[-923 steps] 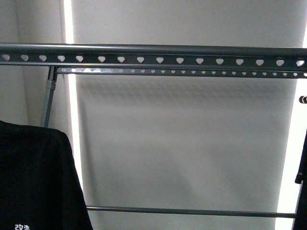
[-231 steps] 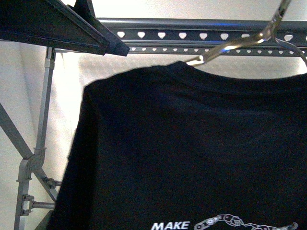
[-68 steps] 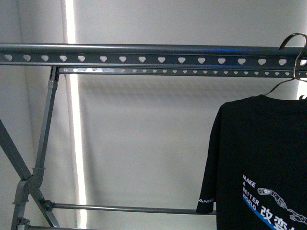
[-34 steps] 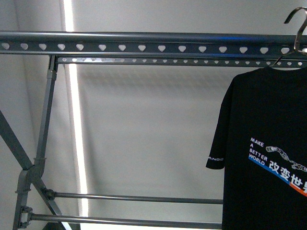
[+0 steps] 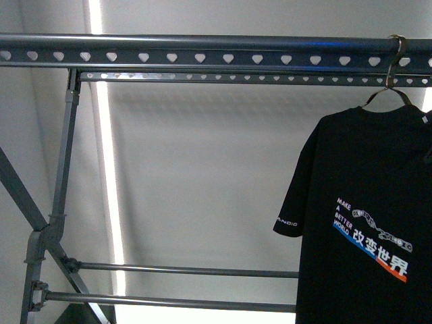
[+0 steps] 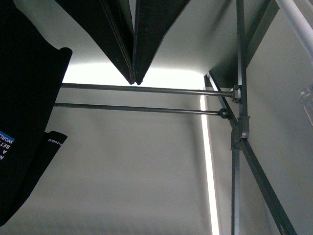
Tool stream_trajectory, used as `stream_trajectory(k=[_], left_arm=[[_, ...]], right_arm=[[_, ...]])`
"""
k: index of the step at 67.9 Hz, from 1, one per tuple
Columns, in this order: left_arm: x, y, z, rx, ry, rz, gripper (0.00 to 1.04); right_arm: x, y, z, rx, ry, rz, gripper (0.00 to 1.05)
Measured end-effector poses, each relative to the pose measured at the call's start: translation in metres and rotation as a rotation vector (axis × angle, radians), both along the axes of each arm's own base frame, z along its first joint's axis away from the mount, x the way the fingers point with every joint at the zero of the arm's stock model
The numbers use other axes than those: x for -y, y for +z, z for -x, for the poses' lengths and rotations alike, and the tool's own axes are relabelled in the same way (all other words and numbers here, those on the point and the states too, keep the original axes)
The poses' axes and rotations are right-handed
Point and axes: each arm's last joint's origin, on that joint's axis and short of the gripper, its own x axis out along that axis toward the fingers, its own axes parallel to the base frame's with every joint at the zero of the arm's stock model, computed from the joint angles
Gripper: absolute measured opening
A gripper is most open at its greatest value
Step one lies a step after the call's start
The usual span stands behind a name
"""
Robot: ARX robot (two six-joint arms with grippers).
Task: Hang clothes on hanger
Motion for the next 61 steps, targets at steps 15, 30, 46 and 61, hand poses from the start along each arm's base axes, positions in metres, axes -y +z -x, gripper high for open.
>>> stream_trajectory(k=[15, 30, 46, 61], left_arm=[[0.000, 0.000, 0.000, 0.000, 0.000, 0.000, 0.04], [0.000, 0.000, 0.000, 0.000, 0.000, 0.000, 0.04], [0.000, 0.000, 0.000, 0.000, 0.000, 0.000, 0.04], [0.000, 0.000, 0.000, 0.000, 0.000, 0.000, 0.04]], right_arm=[[-0.005, 0.017, 0.015, 0.159, 0.017, -0.046, 0.56], [-0.003, 0.068, 0.099, 0.449, 0.006, -0.055, 0.99], [-0.030, 0.033, 0.231, 0.802, -0.078, 0.000, 0.97], [-0.066, -0.051, 0.310, 0.774, -0.177, 0.041, 0.87]])
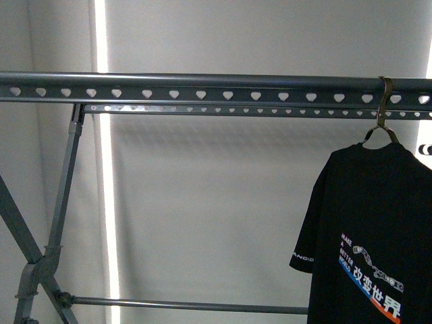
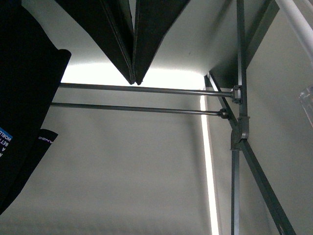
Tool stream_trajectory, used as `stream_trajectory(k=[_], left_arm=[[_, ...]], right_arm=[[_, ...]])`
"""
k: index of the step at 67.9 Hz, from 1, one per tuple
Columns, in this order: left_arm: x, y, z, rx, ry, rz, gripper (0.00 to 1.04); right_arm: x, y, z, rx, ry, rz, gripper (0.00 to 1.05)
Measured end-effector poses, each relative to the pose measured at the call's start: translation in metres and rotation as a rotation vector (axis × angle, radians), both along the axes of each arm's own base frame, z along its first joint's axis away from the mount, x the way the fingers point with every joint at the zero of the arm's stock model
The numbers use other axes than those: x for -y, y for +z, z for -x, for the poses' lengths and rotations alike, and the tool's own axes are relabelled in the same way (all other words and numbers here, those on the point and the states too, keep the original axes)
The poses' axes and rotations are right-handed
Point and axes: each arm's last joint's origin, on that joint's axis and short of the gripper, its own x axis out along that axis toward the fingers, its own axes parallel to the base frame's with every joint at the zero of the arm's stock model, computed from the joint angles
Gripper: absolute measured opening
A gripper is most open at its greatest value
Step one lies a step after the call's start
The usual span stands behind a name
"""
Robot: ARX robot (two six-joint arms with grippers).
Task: Hang clothes on hanger
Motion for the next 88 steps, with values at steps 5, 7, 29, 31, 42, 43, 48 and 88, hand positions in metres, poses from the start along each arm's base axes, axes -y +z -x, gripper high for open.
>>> stream_trajectory(k=[5, 7, 29, 31, 42, 43, 48, 88], left_arm=[[0.000, 0.000, 0.000, 0.000, 0.000, 0.000, 0.04], [0.000, 0.000, 0.000, 0.000, 0.000, 0.000, 0.04], [0.000, 0.000, 0.000, 0.000, 0.000, 0.000, 0.04], [0.000, 0.000, 0.000, 0.000, 0.000, 0.000, 0.04], [0.000, 0.000, 0.000, 0.000, 0.000, 0.000, 0.04], [0.000, 0.000, 0.000, 0.000, 0.000, 0.000, 0.04], [0.000, 0.000, 0.000, 0.000, 0.000, 0.000, 0.04], [0.000, 0.000, 0.000, 0.001, 0.000, 0.000, 0.04]], right_arm=[[-0.006, -0.024, 0.013, -0.067, -0.015, 0.021, 0.73], [-0.007, -0.030, 0.015, -0.068, -0.011, 0.032, 0.66], [-0.020, -0.060, 0.024, -0.068, -0.009, 0.055, 0.01], [-0.020, -0.062, 0.025, -0.068, -0.009, 0.055, 0.03], [-0.020, -0.070, 0.028, -0.062, -0.010, 0.056, 0.02], [-0.020, -0.070, 0.028, -0.062, -0.010, 0.056, 0.02], [-0.020, -0.075, 0.034, -0.086, -0.008, 0.056, 0.02], [-0.020, -0.091, 0.039, -0.066, -0.009, 0.056, 0.02]])
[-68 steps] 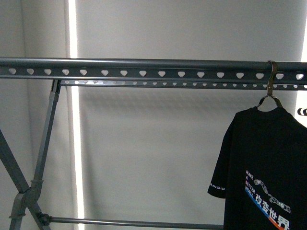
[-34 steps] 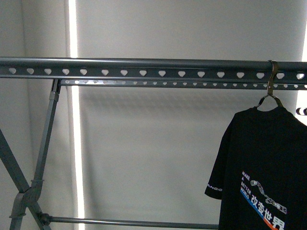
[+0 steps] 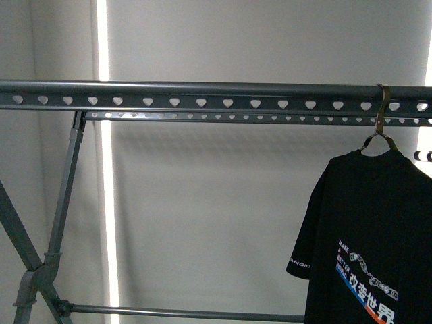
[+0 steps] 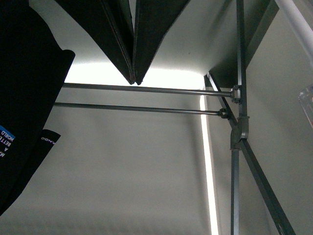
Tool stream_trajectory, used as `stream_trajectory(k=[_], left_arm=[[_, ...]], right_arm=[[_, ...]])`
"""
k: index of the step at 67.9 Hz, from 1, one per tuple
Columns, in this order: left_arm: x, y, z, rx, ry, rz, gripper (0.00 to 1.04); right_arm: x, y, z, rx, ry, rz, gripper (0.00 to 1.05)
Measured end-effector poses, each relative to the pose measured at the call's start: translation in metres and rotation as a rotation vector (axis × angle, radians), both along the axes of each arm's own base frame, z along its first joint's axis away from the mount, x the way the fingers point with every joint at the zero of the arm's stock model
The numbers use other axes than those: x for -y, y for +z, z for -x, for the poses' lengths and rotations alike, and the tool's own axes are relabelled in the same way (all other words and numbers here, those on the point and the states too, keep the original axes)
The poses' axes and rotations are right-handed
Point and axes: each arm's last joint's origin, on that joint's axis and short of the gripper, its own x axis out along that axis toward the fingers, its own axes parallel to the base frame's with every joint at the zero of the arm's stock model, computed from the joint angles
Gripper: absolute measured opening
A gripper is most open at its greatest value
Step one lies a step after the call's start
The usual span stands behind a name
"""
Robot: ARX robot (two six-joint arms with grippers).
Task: Hang clothes on hanger
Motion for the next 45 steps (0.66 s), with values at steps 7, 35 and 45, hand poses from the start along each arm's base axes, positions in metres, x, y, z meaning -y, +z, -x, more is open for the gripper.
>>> stream_trajectory(k=[7, 35, 45], left_arm=[[0.0000, 0.0000, 0.0000, 0.000, 0.000, 0.000, 0.04], [0.0000, 0.0000, 0.0000, 0.000, 0.000, 0.000, 0.71], [0.0000, 0.0000, 0.0000, 0.000, 0.000, 0.000, 0.98]], right_arm=[[0.0000, 0.0000, 0.0000, 0.000, 0.000, 0.000, 0.06], [0.0000, 0.0000, 0.0000, 0.000, 0.000, 0.000, 0.82], [0.0000, 0.0000, 0.0000, 0.000, 0.000, 0.000, 0.97]])
